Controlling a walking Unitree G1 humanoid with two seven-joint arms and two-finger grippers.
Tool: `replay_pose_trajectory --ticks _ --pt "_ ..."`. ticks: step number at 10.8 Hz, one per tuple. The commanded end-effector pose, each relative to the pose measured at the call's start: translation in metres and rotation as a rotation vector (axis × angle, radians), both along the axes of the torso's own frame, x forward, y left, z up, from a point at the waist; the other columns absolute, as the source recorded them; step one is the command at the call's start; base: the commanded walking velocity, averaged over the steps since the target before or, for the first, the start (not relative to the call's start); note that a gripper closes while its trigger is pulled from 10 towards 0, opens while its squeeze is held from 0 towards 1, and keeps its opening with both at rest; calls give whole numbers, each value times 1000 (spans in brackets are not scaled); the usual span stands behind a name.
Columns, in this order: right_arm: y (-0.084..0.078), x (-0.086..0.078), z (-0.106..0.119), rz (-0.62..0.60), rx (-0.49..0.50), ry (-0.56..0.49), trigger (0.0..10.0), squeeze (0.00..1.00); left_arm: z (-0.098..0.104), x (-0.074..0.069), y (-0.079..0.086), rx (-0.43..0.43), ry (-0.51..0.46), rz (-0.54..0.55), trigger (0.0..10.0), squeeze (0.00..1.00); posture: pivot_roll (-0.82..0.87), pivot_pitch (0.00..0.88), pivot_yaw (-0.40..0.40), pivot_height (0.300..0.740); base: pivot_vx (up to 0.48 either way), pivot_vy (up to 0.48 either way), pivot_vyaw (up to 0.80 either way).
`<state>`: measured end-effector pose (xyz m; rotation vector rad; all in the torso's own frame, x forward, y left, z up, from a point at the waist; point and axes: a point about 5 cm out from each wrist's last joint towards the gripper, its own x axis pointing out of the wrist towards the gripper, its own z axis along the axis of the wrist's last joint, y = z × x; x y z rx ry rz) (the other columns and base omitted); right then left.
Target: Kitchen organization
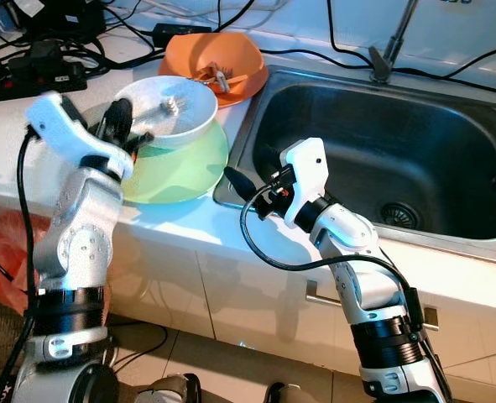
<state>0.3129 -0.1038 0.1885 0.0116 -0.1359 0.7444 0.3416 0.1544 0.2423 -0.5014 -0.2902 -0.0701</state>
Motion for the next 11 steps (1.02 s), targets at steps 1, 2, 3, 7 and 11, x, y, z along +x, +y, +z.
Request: replay_pose_trajectory --ticks 1,2,3,7,11 --pt "-7 1 -3 -40 7 15 10000 0 13 -2 -8 1 -47 -46 0 0 93 111 -29 740 0 0 0" --pt "-12 6 -2 -82 69 39 10000 0 24 -3 -17 -109 -94 -153 0 0 96 111 -28 740 0 0 0" --pt "-14 10 2 -114 156 73 10000 0 26 -4 -29 -277 -96 -317 0 0 96 109 -27 740 0 0 0" --pt "-23 22 20 -216 474 137 10000 0 13 -13 -55 -477 -40 -609 0 0 89 111 -24 740 0 0 0" --pt "-19 23 27 -193 578 178 10000 0 1 -23 -72 -532 21 -821 0 0 88 114 -27 740 0 0 0"
